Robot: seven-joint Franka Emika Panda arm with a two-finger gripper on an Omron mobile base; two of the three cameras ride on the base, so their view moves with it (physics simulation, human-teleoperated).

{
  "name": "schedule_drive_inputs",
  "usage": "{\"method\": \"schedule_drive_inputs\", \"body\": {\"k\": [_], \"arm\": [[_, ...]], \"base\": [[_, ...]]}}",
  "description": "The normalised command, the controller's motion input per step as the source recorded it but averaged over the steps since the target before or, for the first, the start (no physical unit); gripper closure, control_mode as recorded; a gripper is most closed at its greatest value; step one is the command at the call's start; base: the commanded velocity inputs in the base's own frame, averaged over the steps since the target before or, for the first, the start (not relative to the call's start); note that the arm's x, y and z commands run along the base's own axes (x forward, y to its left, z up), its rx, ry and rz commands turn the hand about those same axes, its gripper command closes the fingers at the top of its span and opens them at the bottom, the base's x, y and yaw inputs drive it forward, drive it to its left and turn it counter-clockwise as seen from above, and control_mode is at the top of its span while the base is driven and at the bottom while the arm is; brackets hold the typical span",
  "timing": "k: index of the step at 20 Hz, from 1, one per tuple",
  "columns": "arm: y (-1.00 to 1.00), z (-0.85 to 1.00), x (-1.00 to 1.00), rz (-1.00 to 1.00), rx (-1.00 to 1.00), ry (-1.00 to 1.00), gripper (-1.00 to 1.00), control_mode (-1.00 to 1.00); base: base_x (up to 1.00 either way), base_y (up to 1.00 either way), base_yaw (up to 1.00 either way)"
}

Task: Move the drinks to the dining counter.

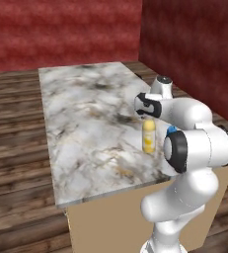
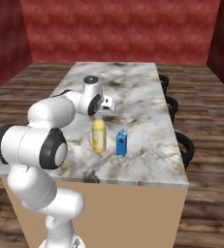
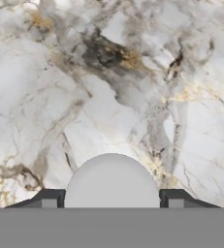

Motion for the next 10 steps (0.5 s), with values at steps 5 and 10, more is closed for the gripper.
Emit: {"method": "schedule_drive_inputs", "body": {"k": [5,10], "arm": [[-0.05,-0.17,0.00,0.00,0.00,0.00,1.00,-1.00],[-0.04,-0.17,0.00,0.00,0.00,0.00,1.00,-1.00]], "base": [[0.00,0.00,0.00],[0.00,0.00,0.00]]}}
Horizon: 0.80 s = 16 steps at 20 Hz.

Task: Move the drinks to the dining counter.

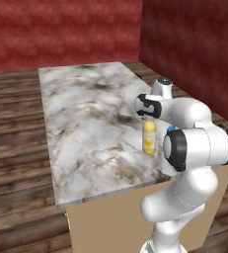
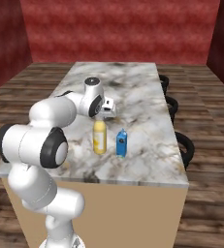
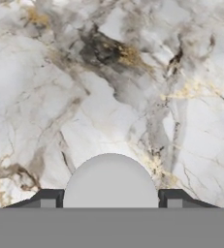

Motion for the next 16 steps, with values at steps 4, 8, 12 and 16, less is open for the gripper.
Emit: {"method": "schedule_drive_inputs", "body": {"k": [4,8,12,16], "arm": [[-0.04,-0.17,0.00,0.00,0.00,0.00,1.00,-1.00],[0.00,-0.08,0.00,0.00,0.00,0.00,1.00,-1.00],[0.00,-0.02,0.00,0.00,0.00,0.00,-1.00,-1.00],[0.00,-0.01,0.00,0.00,0.00,0.00,-1.00,-1.00]], "base": [[0.00,0.00,0.00],[0.00,0.00,0.00],[0.00,0.00,0.00],[0.00,0.00,0.00]]}}
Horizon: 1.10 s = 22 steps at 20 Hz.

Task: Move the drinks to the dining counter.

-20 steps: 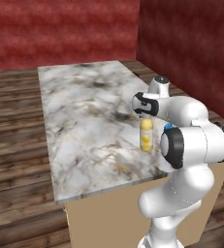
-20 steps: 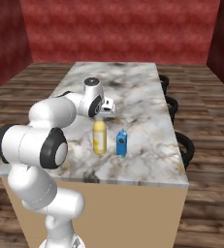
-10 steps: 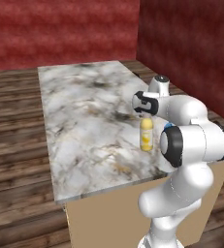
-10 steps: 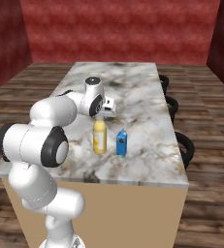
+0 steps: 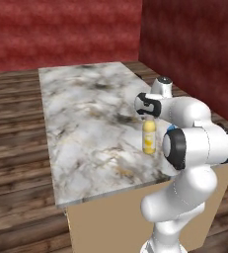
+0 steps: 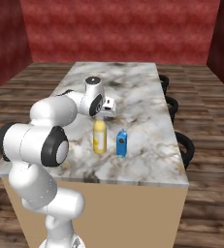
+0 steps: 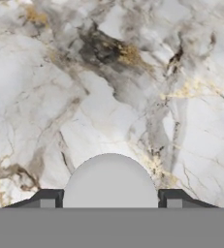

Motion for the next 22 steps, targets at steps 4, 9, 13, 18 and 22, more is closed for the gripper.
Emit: {"method": "schedule_drive_inputs", "body": {"k": [4,9,13,18,22], "arm": [[0.00,0.00,-0.13,0.00,0.00,0.00,-1.00,-1.00],[0.00,0.04,-0.23,0.00,0.00,0.00,-1.00,-1.00],[0.00,0.19,-0.19,0.00,0.00,0.00,-1.00,-1.00],[0.00,0.39,-0.03,0.00,0.00,0.00,-1.00,-1.00],[0.00,0.57,0.00,0.00,0.00,0.00,-1.00,-1.00]], "base": [[0.00,0.00,0.00],[0.00,0.00,0.00],[0.00,0.00,0.00],[0.00,0.00,0.00],[0.00,0.00,0.00]]}}
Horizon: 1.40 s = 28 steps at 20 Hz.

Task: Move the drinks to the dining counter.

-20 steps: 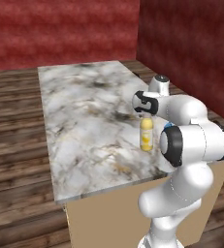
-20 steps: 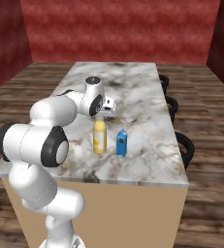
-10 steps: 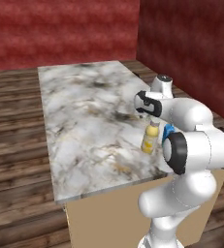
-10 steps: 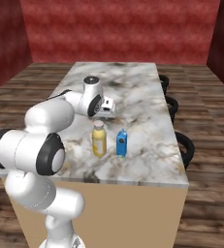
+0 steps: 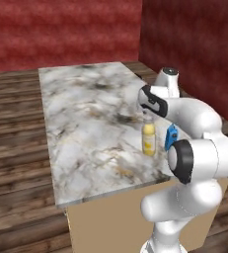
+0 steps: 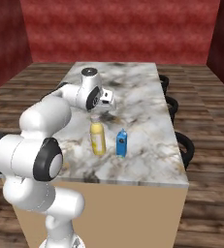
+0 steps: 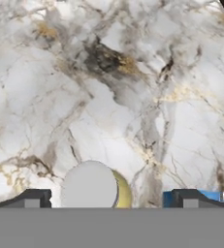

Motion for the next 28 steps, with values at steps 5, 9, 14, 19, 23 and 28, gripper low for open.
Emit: {"method": "schedule_drive_inputs", "body": {"k": [5,9,14,19,23,28], "arm": [[0.00,0.50,-0.11,0.00,0.00,0.00,-1.00,-1.00],[0.00,0.36,-0.28,0.00,0.00,0.00,-1.00,-1.00],[0.00,0.25,-0.39,0.00,0.00,0.00,-1.00,-1.00],[0.00,0.08,-0.59,0.00,0.00,0.00,-1.00,-1.00],[0.00,0.03,-0.67,0.00,0.00,-0.02,-1.00,-1.00],[0.01,0.21,-0.56,0.00,0.00,-0.04,-1.00,-1.00]], "base": [[0.00,0.00,0.00],[0.00,0.00,0.00],[0.00,0.00,0.00],[0.00,0.00,0.00],[0.00,0.00,0.00],[0.00,0.00,0.00]]}}
